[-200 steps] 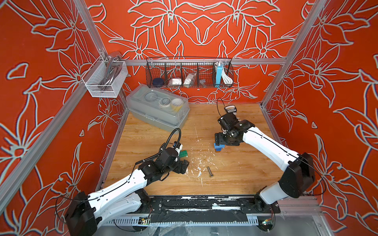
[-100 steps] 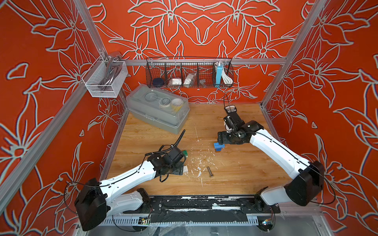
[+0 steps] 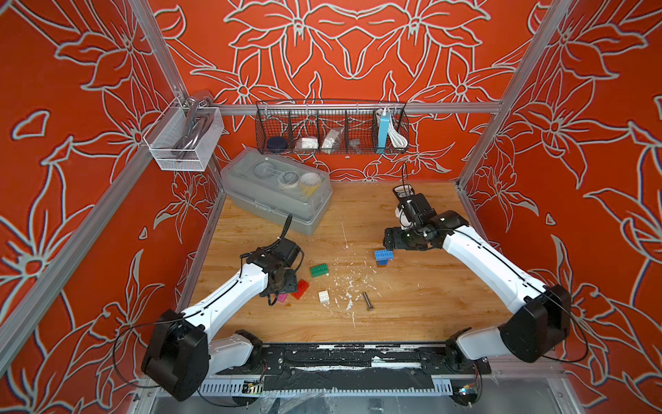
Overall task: Assemble a spoon with lego
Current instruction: Pick up the lego brick from the center of the board.
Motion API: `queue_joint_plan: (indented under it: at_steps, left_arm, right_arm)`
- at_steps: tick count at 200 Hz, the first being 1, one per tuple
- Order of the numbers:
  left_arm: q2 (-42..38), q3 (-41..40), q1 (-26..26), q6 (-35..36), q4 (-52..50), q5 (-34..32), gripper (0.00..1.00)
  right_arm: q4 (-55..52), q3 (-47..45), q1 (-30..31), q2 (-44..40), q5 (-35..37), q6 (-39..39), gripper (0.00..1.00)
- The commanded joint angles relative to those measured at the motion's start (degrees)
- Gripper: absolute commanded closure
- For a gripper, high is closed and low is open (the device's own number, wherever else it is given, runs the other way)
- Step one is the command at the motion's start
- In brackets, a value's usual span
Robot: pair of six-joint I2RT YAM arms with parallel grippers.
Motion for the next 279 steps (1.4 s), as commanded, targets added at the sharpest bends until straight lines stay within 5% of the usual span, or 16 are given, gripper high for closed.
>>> queue_joint_plan:
  at_steps: [1, 71, 117, 182, 198, 238, 279]
  left_arm:
    - [2.5, -1.6, 1.6, -0.1, 1.8, 4.8, 0.31]
    - [7.4, -3.6, 2.8, -0.1, 4.3, 5.9, 0.39]
    - [7.6, -2.9, 2.8, 0.1, 3.2, 3.1, 0.56]
    - [12.2, -0.9, 2.7, 1.4, 2.2, 0.4, 0.45]
    - [12.4, -0.8, 2.8, 1.7, 2.3, 0.1, 0.54]
    - [13.7, -0.5, 2.7, 2.2, 2.1, 0.7, 0.58]
    - [8.8, 2.3, 1.8, 1.9, -3.0, -1.8, 0.88]
  right_arm:
    - [0.8, 0.7, -0.7, 0.5, -2.5, -1.6, 0.13]
    - [2.0, 0.0, -3.5, 1.3, -5.4, -3.4, 0.13]
    - [2.5, -0.3, -5.0, 1.2, -7.1, -3.8, 0.13]
    - [3.0, -1.8, -6.1, 0.3, -8.0, -3.9, 0.13]
    - [3.1, -1.8, -6.4, 0.3, -8.2, -3.7, 0.14]
    - [2.9, -1.6, -6.5, 0.2, -8.7, -3.8, 0.14]
    - [2.4, -2.2, -7.2, -1.2, -8.6, -3.6, 0.14]
